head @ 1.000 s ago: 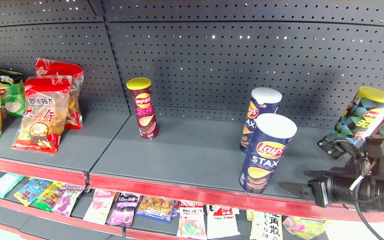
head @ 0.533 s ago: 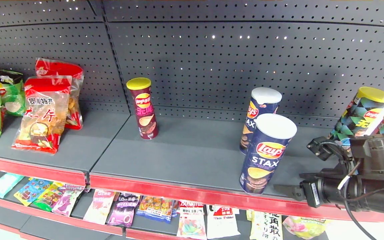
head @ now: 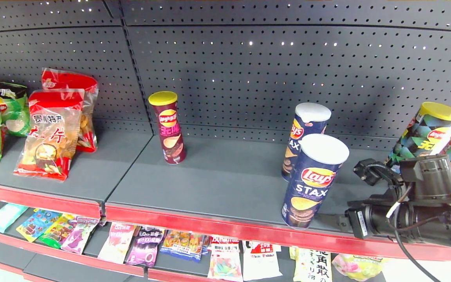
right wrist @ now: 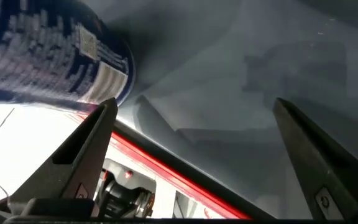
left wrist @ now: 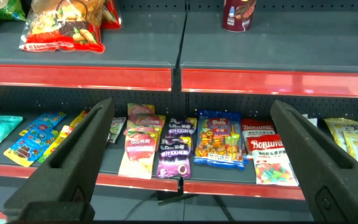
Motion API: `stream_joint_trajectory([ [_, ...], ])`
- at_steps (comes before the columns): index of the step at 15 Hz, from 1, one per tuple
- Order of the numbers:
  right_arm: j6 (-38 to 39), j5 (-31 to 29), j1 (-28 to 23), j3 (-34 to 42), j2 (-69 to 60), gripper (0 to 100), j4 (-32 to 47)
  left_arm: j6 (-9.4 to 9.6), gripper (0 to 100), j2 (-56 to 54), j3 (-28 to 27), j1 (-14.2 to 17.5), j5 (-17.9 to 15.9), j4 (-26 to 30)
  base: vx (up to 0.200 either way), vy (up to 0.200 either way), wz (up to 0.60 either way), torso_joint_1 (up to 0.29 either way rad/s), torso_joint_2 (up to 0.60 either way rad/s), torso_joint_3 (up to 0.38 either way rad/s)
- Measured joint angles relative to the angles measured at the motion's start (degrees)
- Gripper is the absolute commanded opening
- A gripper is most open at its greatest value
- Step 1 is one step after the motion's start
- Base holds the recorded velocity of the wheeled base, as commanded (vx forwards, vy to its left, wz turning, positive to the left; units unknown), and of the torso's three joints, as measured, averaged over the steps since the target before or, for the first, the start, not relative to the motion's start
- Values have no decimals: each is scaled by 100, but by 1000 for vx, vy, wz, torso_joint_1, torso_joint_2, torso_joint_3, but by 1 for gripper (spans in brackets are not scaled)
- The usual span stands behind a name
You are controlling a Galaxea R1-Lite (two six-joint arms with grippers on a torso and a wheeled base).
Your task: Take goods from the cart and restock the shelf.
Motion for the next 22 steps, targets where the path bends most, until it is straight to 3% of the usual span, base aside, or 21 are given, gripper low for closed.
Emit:
stream_joint_trajectory([
  [22,16,-99,168,-93,-126,100,0,0,100,0,0,0,0,0,0,0,0,0,0,0],
])
